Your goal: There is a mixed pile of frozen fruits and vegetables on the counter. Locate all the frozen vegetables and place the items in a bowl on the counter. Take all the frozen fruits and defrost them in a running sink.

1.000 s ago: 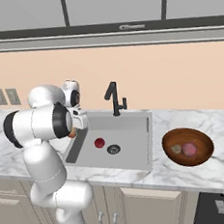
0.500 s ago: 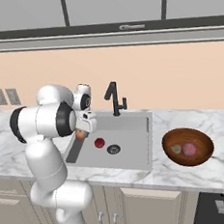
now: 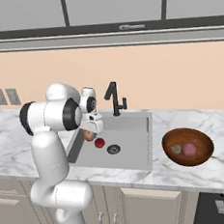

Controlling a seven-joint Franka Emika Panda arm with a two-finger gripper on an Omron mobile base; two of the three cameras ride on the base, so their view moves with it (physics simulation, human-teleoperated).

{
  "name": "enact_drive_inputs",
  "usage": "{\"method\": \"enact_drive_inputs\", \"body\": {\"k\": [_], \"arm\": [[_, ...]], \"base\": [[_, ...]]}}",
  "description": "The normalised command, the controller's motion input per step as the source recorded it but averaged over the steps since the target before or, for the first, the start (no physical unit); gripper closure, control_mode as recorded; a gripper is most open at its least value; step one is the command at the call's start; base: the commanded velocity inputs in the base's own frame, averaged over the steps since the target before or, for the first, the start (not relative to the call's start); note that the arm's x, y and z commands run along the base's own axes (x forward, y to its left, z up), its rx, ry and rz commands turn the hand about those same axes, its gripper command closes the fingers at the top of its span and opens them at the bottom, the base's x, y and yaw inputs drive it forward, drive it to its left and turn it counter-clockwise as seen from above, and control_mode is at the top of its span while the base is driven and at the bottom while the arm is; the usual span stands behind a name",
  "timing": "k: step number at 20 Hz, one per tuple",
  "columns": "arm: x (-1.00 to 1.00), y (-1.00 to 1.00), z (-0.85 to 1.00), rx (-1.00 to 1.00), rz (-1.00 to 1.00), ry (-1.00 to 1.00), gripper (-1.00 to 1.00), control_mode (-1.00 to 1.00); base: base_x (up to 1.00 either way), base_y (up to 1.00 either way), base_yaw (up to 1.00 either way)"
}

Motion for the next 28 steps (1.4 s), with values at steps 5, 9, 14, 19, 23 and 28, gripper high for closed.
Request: {"method": "enact_drive_inputs", "body": {"k": [5, 9, 14, 19, 23, 28], "arm": [[0.31, -0.23, -0.33, -0.09, -0.04, 0.01, 1.00, -1.00], [0.27, -0.22, -0.34, -0.05, -0.05, 0.02, 1.00, -1.00], [0.07, -0.16, -0.36, -0.02, -0.05, 0.03, 1.00, -1.00], [-0.09, -0.16, -0.34, 0.00, -0.05, 0.06, 1.00, -1.00], [-0.04, -0.09, -0.36, -0.02, -0.04, 0.06, 1.00, -1.00], [-0.02, 0.04, -0.24, -0.01, -0.01, 0.02, 1.00, -1.00]], "base": [[0.00, 0.00, 0.00], [0.00, 0.00, 0.00], [0.00, 0.00, 0.00], [0.00, 0.00, 0.00], [0.00, 0.00, 0.00], [0.00, 0.00, 0.00]]}}
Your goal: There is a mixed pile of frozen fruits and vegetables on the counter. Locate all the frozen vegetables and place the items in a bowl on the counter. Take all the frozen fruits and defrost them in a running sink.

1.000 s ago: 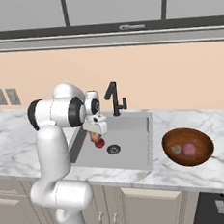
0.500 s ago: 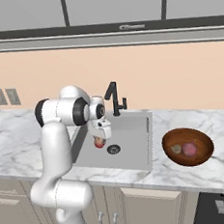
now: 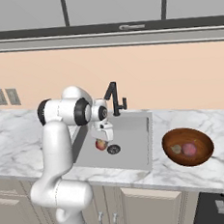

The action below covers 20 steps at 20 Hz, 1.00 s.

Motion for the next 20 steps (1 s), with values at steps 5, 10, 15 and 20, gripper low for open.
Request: {"method": "enact_drive_inputs", "body": {"k": [5, 10, 15, 20], "arm": [[-0.06, 0.08, -0.19, 0.00, -0.01, 0.01, -1.00, -1.00], [-0.06, 0.04, -0.15, 0.00, 0.00, 0.01, -1.00, -1.00], [-0.01, 0.00, 0.00, 0.00, -0.01, 0.01, -1.00, -1.00], [-0.11, 0.02, 0.14, -0.01, -0.03, 0.01, -1.00, -1.00]], "base": [[0.00, 0.00, 0.00], [0.00, 0.00, 0.00], [0.00, 0.00, 0.00], [0.00, 0.00, 0.00]]}}
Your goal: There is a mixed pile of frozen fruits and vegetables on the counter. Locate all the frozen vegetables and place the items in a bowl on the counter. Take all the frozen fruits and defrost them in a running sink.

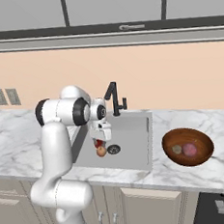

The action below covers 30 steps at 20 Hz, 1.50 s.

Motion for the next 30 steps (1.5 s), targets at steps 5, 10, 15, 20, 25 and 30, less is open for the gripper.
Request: {"method": "enact_drive_inputs", "body": {"k": [5, 10, 15, 20, 25, 30], "arm": [[-0.17, 0.05, 0.31, -0.01, -0.04, 0.00, -1.00, -1.00], [-0.15, 0.05, 0.39, 0.00, -0.04, -0.01, -1.00, -1.00], [-0.16, 0.03, 0.49, 0.00, -0.02, -0.02, -1.00, -1.00], [-0.20, 0.05, 0.44, 0.00, -0.01, -0.03, -1.00, -1.00], [-0.30, 0.10, 0.37, 0.00, -0.01, -0.07, -1.00, -1.00], [-0.31, 0.10, 0.35, 0.01, 0.00, -0.13, -1.00, -1.00]], "base": [[0.00, 0.00, 0.00], [0.00, 0.00, 0.00], [0.00, 0.00, 0.00], [0.00, 0.00, 0.00], [0.00, 0.00, 0.00], [0.00, 0.00, 0.00]]}}
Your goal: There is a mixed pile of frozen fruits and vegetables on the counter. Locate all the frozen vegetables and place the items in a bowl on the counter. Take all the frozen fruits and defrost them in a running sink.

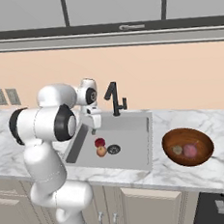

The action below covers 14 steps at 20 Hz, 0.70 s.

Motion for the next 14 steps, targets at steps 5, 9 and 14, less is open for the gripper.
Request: {"method": "enact_drive_inputs", "body": {"k": [5, 9, 14], "arm": [[-0.39, 0.19, 0.17, 0.01, 0.00, -0.18, -1.00, -1.00], [-0.42, 0.19, 0.13, 0.00, 0.00, -0.17, -1.00, -1.00], [-0.42, 0.05, 0.12, 0.00, 0.00, -0.18, -1.00, -1.00]], "base": [[0.00, 0.00, 0.00], [0.00, 0.00, 0.00], [0.00, 0.00, 0.00]]}}
